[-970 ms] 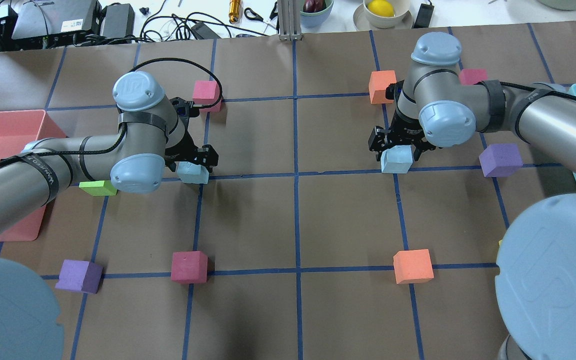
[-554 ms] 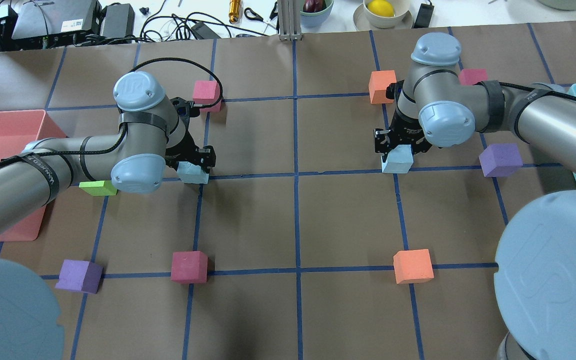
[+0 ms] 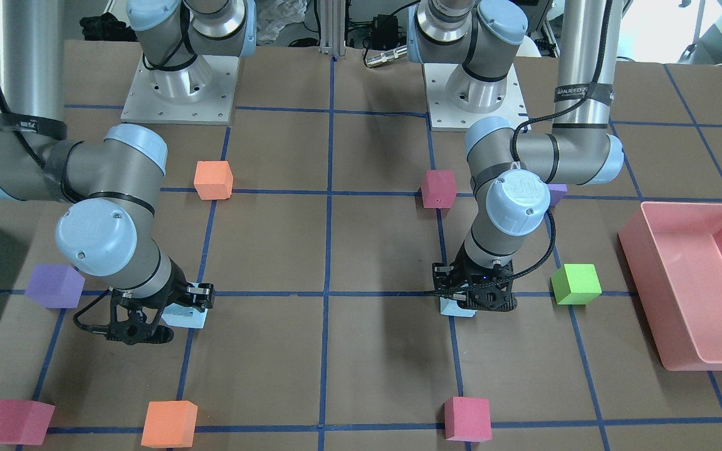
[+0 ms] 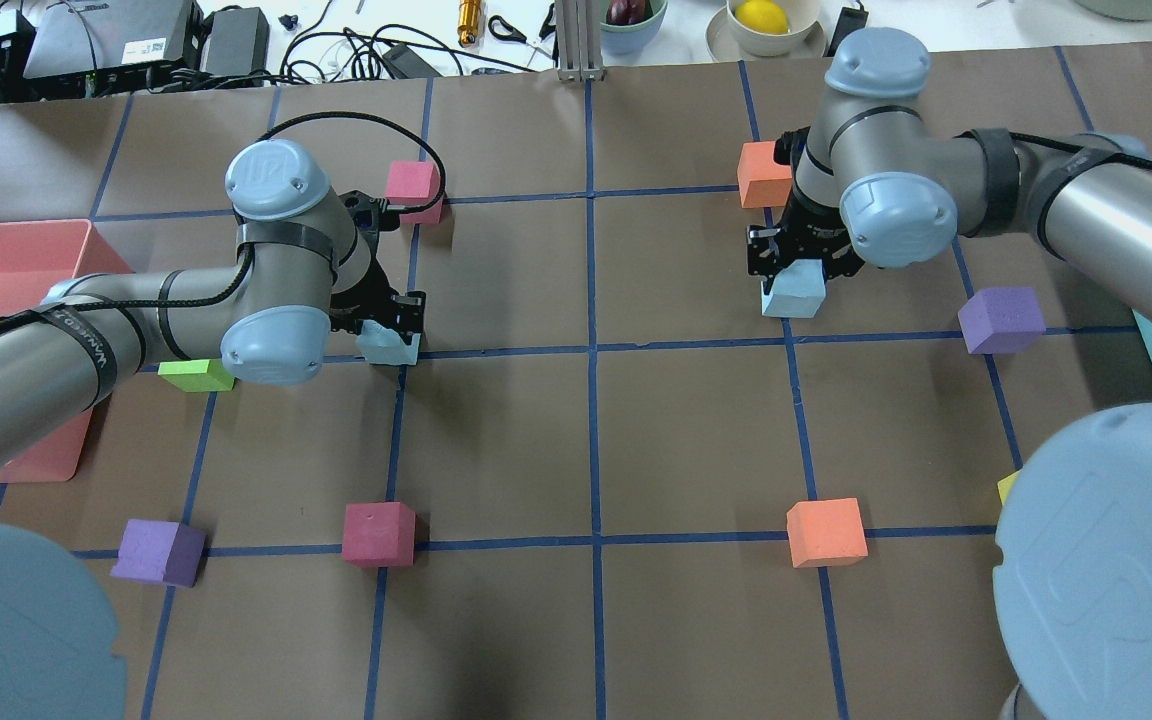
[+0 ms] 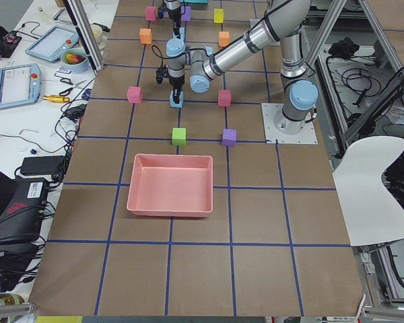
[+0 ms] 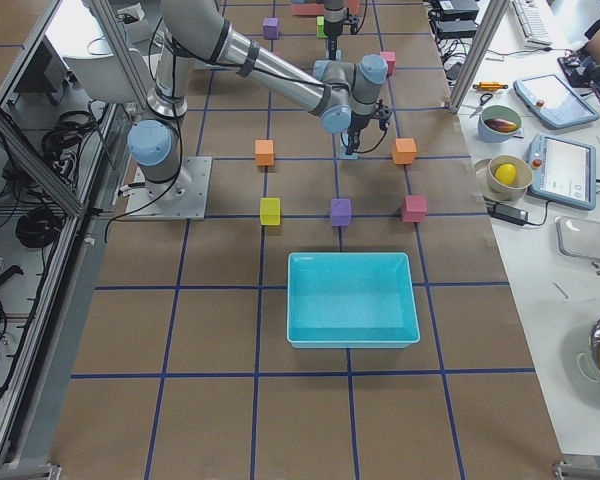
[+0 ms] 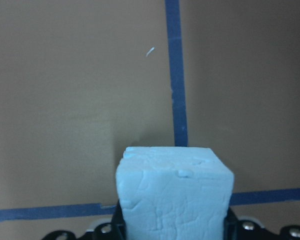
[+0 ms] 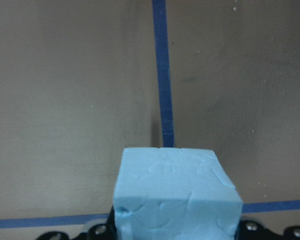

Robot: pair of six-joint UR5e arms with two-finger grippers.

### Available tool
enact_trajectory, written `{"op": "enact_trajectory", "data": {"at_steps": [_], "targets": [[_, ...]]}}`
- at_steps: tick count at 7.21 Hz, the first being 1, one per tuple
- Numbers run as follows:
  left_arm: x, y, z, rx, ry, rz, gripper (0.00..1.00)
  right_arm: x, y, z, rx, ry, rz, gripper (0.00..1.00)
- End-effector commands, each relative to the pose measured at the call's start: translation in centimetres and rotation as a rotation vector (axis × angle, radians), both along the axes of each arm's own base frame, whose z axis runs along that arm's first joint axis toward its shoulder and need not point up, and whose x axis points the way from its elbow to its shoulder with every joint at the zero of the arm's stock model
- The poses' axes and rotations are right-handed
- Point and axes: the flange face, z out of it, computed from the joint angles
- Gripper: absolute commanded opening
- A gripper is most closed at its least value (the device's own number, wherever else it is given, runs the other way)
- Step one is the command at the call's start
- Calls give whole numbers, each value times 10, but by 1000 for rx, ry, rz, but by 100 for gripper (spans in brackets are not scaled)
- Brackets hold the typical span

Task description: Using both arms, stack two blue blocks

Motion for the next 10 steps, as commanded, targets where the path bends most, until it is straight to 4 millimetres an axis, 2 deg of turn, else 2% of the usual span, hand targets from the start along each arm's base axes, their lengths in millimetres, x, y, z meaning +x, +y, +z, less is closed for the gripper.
{"op": "enact_trajectory", "data": {"at_steps": [1, 2, 3, 4, 6, 8, 9, 10], "targets": [[-3, 1, 6, -9, -1, -4, 0, 53, -32, 43, -43, -56, -13, 0], [-3, 1, 9, -14, -6, -6, 0, 91, -44, 50, -60, -48, -6, 0], [-3, -3, 13, -20, -6, -8, 0, 128, -58, 49, -82, -48, 22, 0], [-3, -7, 18, -23, -6, -8, 0, 148, -75, 43, -97, -53, 34, 0], [0, -9, 18, -25, -5, -3, 0, 178, -92, 18, -94, -57, 39, 0], [3, -17, 22, -37, -4, 1, 0, 189, -108, -2, -94, -67, 50, 0], [4, -22, 29, -22, -7, 3, 0, 195, -110, -10, -90, -68, 71, 0], [5, -30, 38, -15, -3, 4, 0, 210, -105, -28, -70, -65, 93, 0]]}}
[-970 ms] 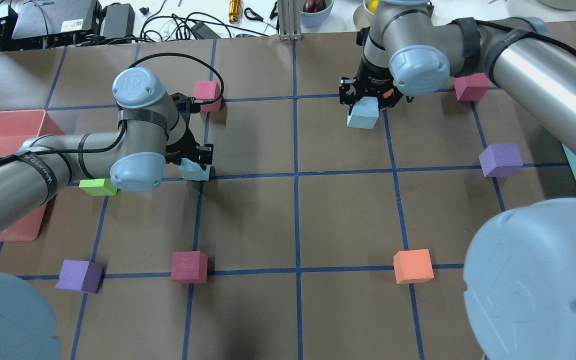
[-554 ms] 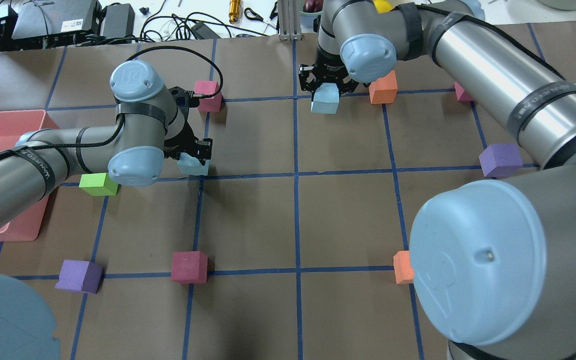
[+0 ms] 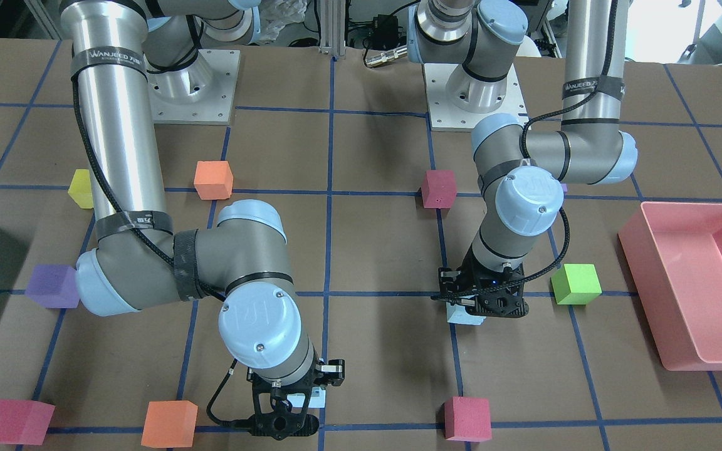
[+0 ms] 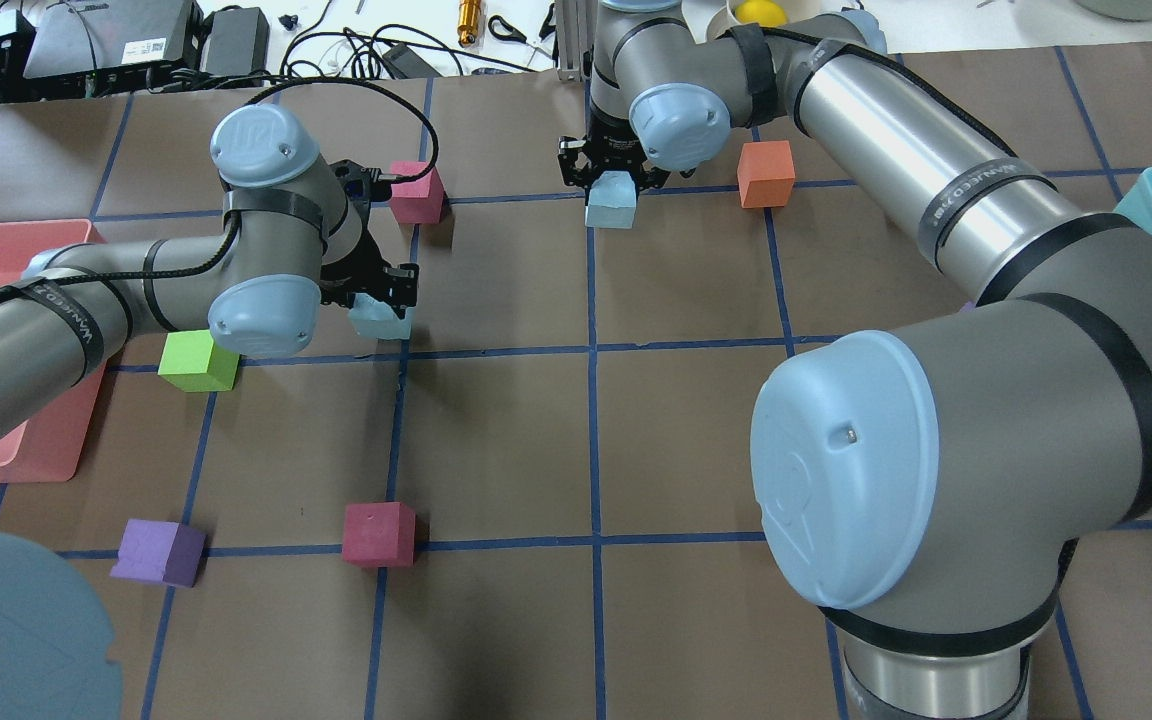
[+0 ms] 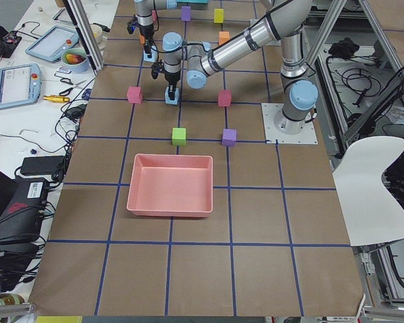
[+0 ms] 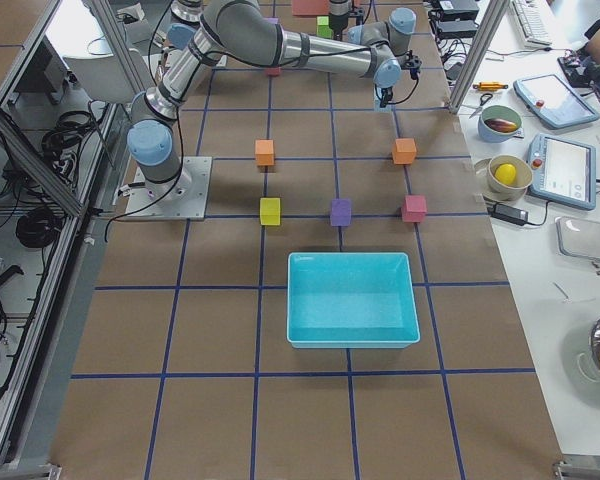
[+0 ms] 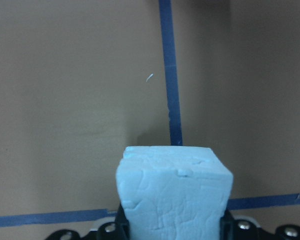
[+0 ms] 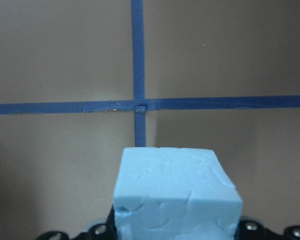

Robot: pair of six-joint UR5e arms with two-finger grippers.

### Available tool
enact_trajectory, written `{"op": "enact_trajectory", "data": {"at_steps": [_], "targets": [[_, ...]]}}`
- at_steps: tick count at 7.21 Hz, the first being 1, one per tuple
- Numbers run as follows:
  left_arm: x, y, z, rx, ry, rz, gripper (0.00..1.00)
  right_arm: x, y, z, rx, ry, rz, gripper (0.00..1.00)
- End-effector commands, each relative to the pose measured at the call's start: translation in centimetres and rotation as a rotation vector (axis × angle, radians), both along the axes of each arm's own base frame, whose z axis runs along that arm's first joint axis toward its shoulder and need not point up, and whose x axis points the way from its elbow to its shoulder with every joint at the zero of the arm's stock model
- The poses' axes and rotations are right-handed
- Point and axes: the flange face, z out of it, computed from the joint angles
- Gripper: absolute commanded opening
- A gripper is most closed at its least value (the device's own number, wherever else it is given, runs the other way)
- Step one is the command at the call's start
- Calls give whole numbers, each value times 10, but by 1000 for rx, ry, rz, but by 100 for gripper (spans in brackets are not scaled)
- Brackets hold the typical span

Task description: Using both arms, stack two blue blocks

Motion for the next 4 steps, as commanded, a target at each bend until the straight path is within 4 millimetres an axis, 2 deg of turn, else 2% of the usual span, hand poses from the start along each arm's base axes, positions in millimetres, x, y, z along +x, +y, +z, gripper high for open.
{"op": "enact_trajectory", "data": {"at_steps": [1, 3, 4], "targets": [[3, -11, 17, 17, -3, 4, 0, 16, 1, -22, 11, 2, 25, 0], [4, -15, 34, 14, -1, 7, 0, 18, -2, -28, -6, -2, 55, 0], [6, -26, 28, 19, 0, 10, 0, 18, -3, -31, -8, 0, 84, 0]]}}
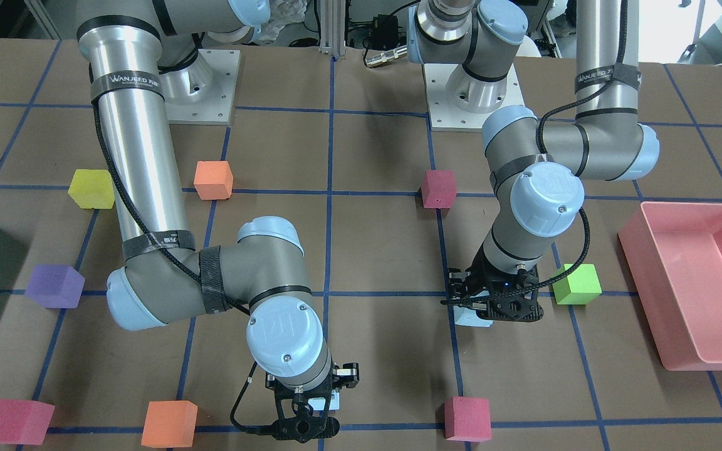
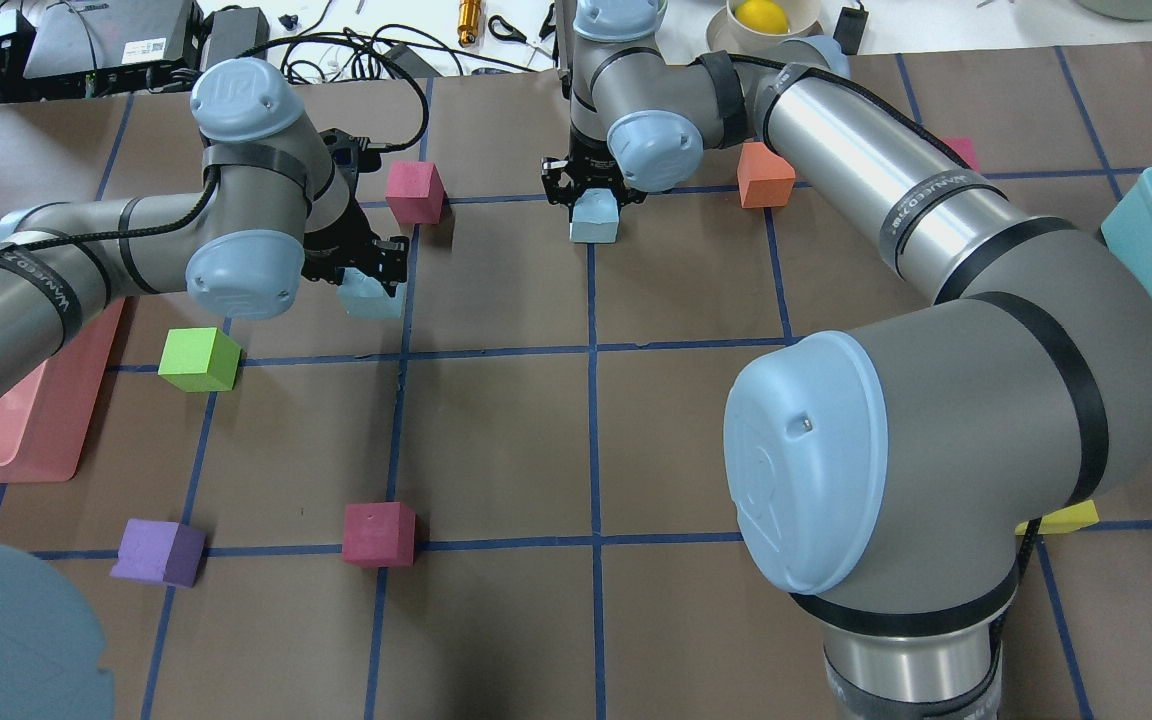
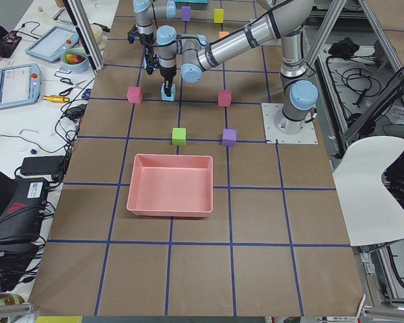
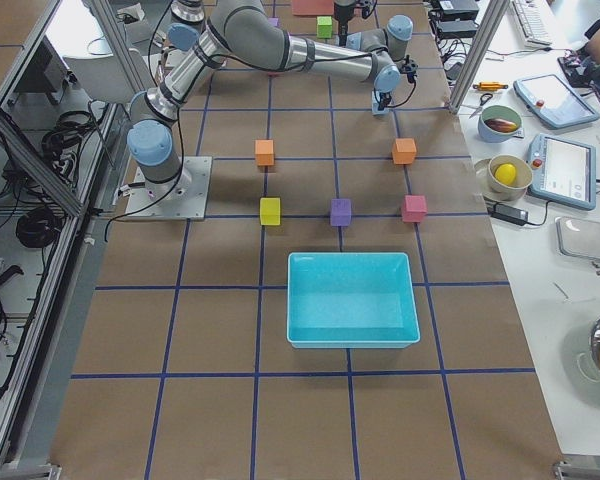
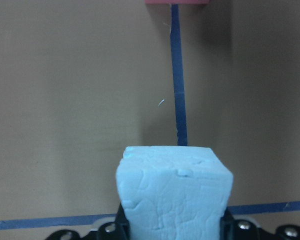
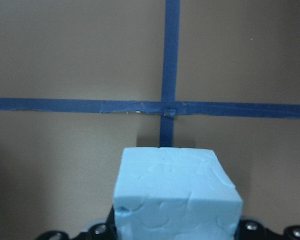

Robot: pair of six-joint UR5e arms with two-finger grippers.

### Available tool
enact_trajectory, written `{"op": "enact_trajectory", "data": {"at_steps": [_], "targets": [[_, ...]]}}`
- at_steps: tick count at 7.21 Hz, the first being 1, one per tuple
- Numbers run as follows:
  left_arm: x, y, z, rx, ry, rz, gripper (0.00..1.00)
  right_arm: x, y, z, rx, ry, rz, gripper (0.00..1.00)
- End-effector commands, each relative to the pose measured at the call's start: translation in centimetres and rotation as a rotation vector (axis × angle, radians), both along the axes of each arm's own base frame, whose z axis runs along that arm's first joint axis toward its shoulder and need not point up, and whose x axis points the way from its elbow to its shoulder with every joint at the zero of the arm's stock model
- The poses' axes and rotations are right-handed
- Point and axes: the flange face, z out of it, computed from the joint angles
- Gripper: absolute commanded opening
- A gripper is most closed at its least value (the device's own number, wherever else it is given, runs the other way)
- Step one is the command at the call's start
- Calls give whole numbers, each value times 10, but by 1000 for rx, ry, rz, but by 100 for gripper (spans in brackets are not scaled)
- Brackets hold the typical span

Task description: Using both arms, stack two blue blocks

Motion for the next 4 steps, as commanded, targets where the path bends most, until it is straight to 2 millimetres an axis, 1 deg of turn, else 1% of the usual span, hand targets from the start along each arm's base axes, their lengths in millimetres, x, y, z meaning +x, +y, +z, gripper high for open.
{"op": "enact_trajectory", "data": {"at_steps": [1, 3, 4], "targets": [[2, -23, 7, -5, 1, 3, 0, 1, -1, -4, -4, 0, 31, 0], [2, -44, 29, 30, 2, 3, 0, 4, -11, -5, -23, -5, 22, 0], [2, -50, 34, 32, 2, 3, 0, 3, -11, -6, -21, -4, 16, 29]]}}
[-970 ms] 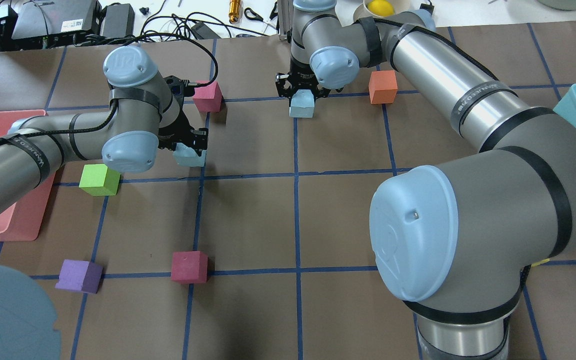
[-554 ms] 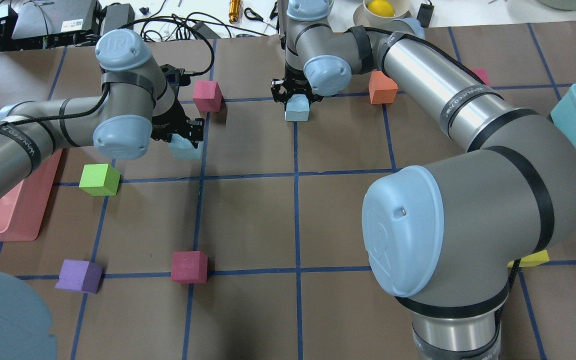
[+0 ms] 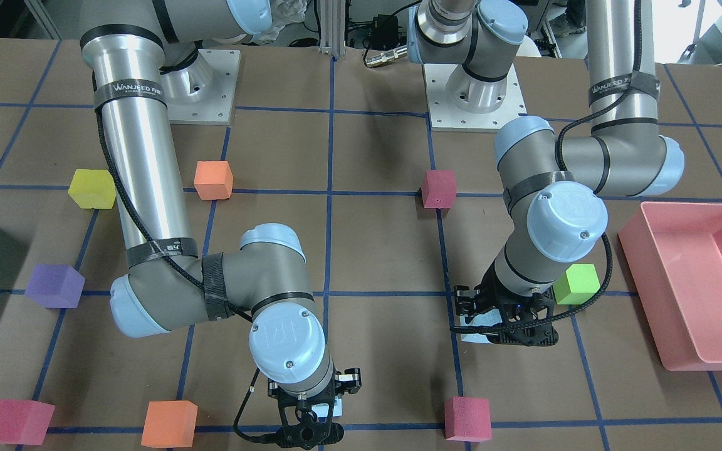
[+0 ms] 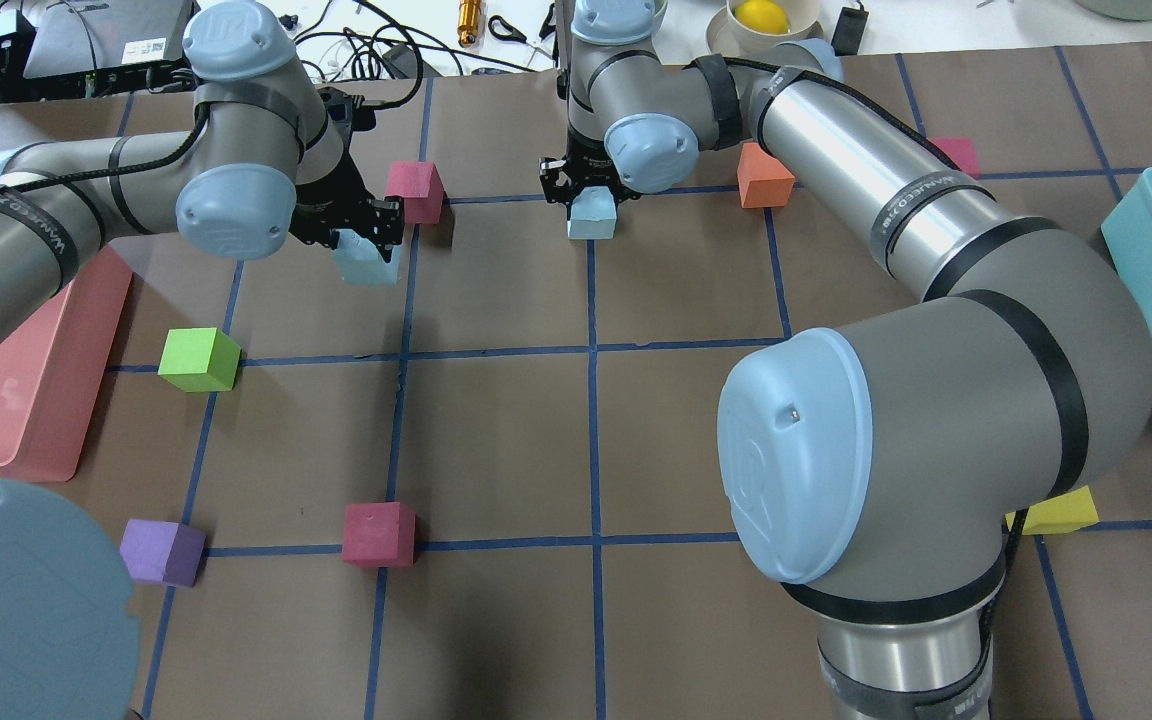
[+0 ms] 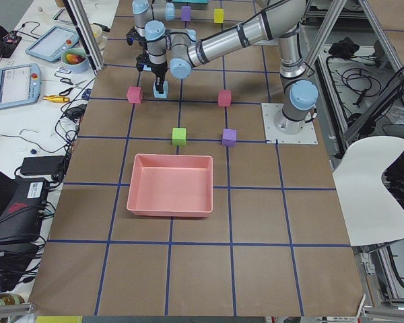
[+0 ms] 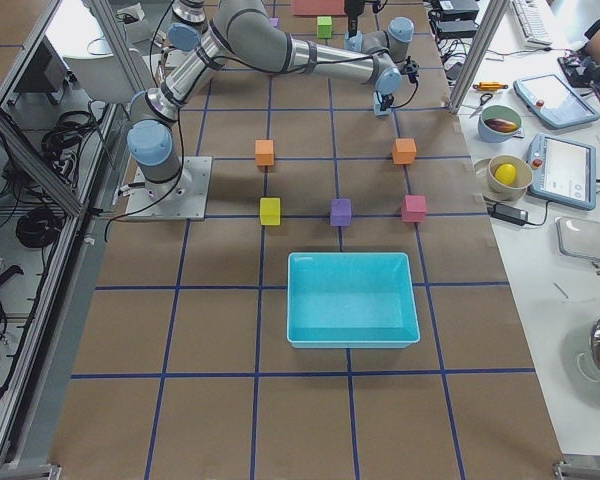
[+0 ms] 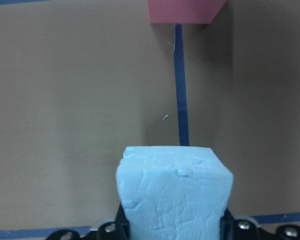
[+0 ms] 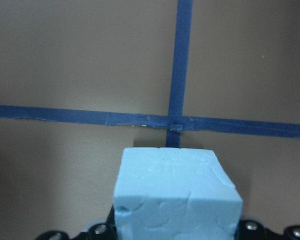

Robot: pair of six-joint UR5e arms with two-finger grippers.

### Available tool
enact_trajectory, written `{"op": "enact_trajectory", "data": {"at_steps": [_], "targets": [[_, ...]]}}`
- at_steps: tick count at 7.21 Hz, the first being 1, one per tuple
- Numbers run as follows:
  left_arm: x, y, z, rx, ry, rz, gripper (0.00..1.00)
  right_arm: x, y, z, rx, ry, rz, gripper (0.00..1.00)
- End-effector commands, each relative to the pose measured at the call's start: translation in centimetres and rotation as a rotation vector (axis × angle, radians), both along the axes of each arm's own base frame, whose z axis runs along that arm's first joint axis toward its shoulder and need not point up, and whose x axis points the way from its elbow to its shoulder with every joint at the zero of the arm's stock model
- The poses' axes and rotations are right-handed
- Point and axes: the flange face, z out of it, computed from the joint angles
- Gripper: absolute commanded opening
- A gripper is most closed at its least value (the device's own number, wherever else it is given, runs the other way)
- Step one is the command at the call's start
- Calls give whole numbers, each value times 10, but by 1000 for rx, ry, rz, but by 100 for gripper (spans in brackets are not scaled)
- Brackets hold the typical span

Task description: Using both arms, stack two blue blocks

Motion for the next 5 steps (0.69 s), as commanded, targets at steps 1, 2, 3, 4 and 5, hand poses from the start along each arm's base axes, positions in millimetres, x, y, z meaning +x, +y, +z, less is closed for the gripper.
{"op": "enact_trajectory", "data": {"at_steps": [1, 2, 3, 4, 5], "targets": [[0, -16, 21, -2, 3, -2, 0, -1, -2, -4, 3, 3, -13, 80], [-1, -18, 23, 16, 15, 1, 0, -1, -2, -4, 6, 5, -40, 91], [-2, -20, 23, 16, 17, 0, 0, -2, -2, -3, 17, -1, -135, 100], [-2, -24, 29, 4, 18, 1, 0, -1, -1, 2, 23, -1, -162, 100], [-3, -26, 29, 14, 23, -1, 0, -4, 3, 19, 31, 7, -164, 100]]}}
